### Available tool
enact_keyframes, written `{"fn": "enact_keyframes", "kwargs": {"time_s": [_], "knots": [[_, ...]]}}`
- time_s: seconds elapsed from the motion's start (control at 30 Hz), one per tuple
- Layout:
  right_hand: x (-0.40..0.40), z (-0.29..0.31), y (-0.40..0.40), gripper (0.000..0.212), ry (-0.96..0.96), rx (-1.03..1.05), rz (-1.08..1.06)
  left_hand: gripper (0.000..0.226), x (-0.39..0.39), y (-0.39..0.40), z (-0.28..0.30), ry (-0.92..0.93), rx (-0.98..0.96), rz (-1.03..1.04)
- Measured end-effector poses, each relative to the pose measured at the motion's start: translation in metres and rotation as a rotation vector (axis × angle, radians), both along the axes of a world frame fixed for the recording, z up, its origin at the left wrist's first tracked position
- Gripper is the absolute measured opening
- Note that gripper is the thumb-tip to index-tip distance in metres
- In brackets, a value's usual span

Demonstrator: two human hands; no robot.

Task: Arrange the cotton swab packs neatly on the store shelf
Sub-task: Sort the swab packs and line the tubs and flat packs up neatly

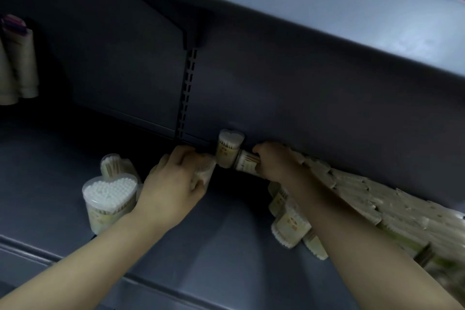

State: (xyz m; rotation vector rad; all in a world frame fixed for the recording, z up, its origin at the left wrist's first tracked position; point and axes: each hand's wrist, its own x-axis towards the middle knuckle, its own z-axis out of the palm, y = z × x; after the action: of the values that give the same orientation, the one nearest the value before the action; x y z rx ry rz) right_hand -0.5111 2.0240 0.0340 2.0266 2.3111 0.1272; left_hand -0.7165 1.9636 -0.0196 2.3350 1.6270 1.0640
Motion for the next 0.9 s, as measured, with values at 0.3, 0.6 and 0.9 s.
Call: {"fn": "enact_keyframes", "kwargs": {"time_s": [0.3,0.6,0.9], "knots": [[-0.006,-0.003,0.011,0.009,-0.164,-0.072,-0.069,0.057,-0.002,0.0,-0.001,0.03,-0.02,-0.021],[-0.011,-0.007,0.015,0.03,-0.225,-0.063,-0.048,0.055,-0.003,0.002,0.0,0.012,0.015,-0.02],[-0.011,-0.006,0.007,0.026,-0.199,-0.08,-0.03,0.055,-0.005,0.002,-0.001,0.014,0.047,-0.027]]}}
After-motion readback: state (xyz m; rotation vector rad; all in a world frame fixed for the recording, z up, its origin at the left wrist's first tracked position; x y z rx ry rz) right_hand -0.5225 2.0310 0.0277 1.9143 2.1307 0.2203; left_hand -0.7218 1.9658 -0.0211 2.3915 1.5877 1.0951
